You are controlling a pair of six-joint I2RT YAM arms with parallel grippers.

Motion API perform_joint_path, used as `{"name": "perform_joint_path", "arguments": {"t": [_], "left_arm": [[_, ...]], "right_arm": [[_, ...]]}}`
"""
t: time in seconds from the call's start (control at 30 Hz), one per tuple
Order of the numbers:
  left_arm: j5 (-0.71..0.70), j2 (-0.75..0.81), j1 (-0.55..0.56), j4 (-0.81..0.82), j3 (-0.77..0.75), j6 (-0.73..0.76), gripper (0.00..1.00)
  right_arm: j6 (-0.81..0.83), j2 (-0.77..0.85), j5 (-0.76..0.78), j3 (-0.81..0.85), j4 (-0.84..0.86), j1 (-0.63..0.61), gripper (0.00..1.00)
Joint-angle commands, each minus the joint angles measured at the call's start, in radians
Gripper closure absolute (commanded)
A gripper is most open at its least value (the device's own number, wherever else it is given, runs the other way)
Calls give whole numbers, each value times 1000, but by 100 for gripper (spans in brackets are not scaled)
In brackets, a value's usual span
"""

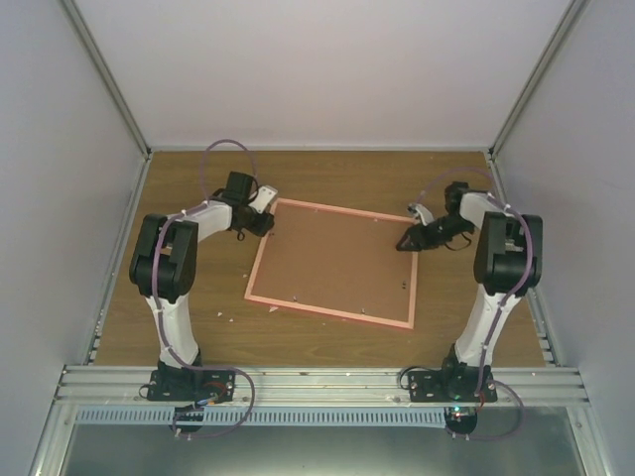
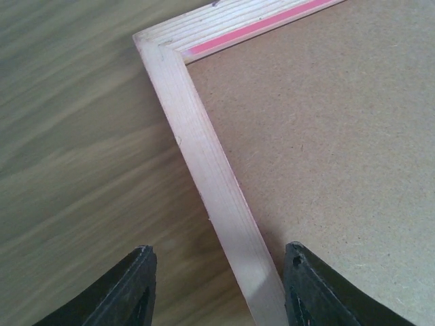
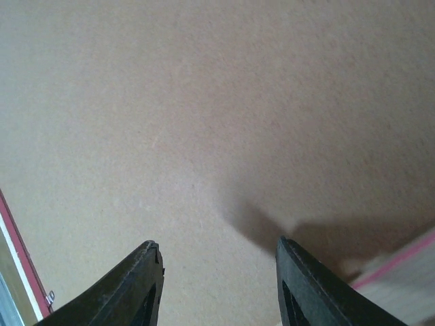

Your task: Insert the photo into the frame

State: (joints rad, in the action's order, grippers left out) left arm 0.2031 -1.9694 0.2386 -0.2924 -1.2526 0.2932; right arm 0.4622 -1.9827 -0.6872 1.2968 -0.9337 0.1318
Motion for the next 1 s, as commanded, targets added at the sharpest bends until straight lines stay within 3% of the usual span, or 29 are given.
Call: {"name": "perform_joint_path", "arguments": {"t": [0.0, 0.13, 0.33, 0.67, 0.83, 0.97], "left_arm": [[-73, 42, -69, -65, 34, 45, 49], [45, 133, -94, -70, 42, 87, 46], [269, 256, 34, -77, 27, 303, 41], [461, 75, 319, -151, -167, 545, 44], [510, -17, 405, -168, -247, 582, 48], [514, -12, 438, -124, -194, 630, 54]], "right_arm": [[-79, -89, -61, 101, 63, -115, 53], [-89, -61, -153, 177, 56, -124, 52], [-100, 85, -155, 83, 94, -51, 53], [-160, 129, -32, -156, 208, 37, 64], [-165, 68, -114, -164, 212, 33, 67], [-183, 10, -219, -160, 228, 6, 69]]}}
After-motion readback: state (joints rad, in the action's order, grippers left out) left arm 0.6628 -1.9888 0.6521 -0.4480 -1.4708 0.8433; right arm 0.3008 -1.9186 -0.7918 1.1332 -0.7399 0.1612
